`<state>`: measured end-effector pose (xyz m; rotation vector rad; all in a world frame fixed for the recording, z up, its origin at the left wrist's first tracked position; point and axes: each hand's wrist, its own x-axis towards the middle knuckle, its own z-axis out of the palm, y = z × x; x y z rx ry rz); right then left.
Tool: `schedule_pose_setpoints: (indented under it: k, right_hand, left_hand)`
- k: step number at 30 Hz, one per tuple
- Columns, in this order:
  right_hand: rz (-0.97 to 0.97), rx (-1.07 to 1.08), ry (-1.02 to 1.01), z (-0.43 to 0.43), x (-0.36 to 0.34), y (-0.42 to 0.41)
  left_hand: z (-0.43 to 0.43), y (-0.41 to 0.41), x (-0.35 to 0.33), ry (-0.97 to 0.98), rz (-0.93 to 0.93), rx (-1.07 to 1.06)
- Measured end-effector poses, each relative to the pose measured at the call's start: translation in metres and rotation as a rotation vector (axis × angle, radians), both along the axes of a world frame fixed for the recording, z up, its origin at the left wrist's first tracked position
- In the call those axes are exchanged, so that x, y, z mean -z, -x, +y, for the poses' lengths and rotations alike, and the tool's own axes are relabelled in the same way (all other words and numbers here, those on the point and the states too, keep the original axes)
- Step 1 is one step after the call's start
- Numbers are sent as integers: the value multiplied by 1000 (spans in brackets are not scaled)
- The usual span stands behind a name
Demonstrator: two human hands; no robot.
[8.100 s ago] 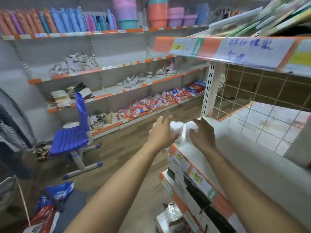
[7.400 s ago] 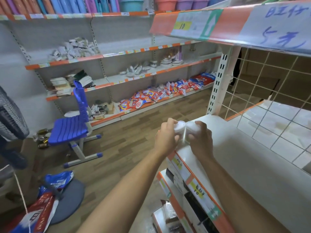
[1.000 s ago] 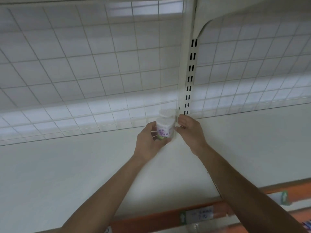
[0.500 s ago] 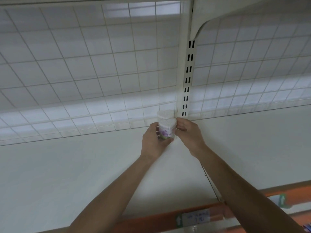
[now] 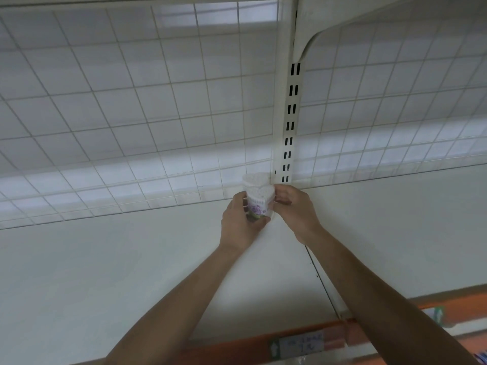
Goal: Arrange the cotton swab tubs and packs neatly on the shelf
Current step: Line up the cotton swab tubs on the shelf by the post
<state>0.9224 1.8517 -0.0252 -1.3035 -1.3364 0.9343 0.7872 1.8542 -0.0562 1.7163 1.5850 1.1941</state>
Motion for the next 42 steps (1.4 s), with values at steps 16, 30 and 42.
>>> schedule_pose_setpoints:
  k: [16,30,42]
  right_hand:
    - [18,13,50,3,1,2]
    - [-475,59,-190,-17,-42,28]
    - [-686,-185,-278,-44,-31,142]
  left_hand:
    - [-4,3,-2,44,41,-2]
    - [-17,41,-19,28,239,-42]
    - [-68,149,-31,-30,465,-139]
